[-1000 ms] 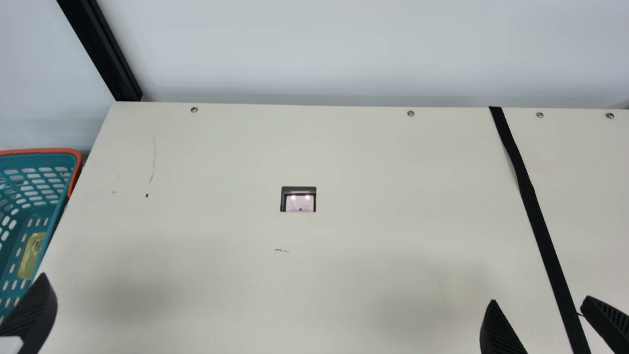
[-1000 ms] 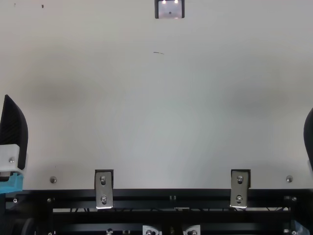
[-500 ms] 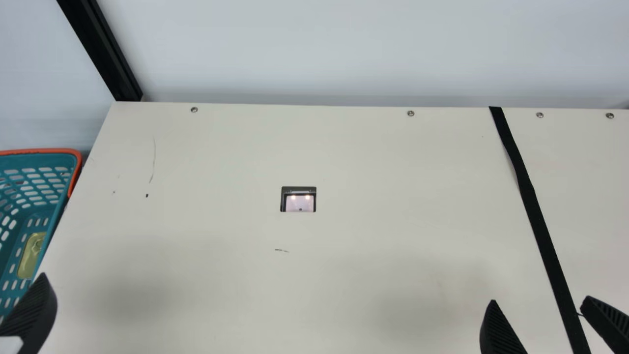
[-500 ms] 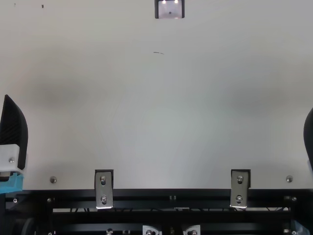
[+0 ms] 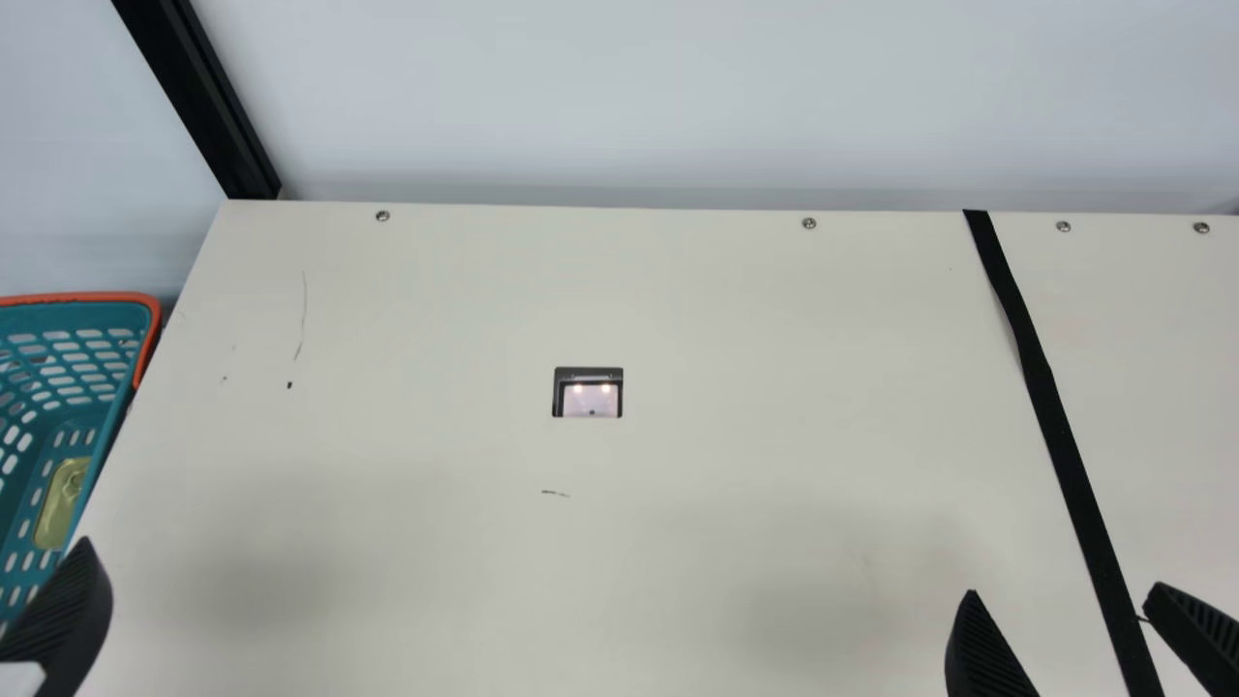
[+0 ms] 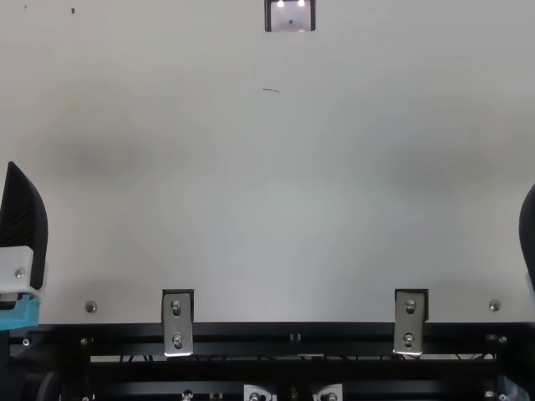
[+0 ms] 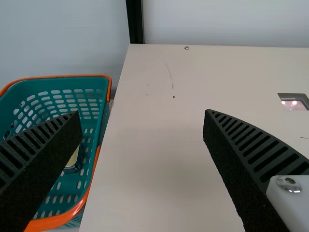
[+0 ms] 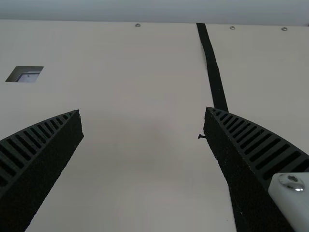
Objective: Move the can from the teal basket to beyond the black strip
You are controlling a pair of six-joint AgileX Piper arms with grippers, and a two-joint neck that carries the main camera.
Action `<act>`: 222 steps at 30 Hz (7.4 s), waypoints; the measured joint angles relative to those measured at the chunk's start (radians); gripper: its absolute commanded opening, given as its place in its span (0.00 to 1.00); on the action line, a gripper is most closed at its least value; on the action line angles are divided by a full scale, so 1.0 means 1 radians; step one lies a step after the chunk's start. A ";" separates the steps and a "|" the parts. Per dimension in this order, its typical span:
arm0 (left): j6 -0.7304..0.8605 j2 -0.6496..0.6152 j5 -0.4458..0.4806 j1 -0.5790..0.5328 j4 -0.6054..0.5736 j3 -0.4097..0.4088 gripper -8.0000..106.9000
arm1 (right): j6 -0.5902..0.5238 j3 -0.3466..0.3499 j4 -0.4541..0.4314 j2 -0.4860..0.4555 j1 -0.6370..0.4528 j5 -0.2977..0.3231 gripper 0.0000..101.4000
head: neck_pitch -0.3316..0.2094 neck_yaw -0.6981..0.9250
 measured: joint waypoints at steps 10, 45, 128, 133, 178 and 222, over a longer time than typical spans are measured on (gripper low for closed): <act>0.000 0.000 0.000 0.000 0.000 0.000 0.85 | 0.000 0.000 0.000 0.000 0.000 0.000 1.00 | 0.000 0.000; 0.000 0.000 0.000 0.000 0.000 0.000 0.85 | 0.000 0.000 0.000 0.000 0.000 0.000 1.00 | 0.000 0.005; 0.238 0.886 -0.028 0.260 -0.155 -0.735 0.85 | 0.000 0.000 0.000 0.000 0.000 0.000 1.00 | -0.154 0.512; 0.421 1.079 0.039 0.407 -0.288 -0.886 0.85 | 0.000 0.000 0.000 0.000 0.000 0.000 1.00 | -0.154 0.512; 0.520 1.938 0.039 0.635 -0.126 -1.038 0.85 | 0.000 0.000 0.000 0.000 0.000 0.000 1.00 | -0.148 0.512; 0.609 2.252 -0.175 0.630 -0.228 -1.156 0.85 | 0.000 0.000 0.000 0.000 0.000 0.000 1.00 | -0.154 0.517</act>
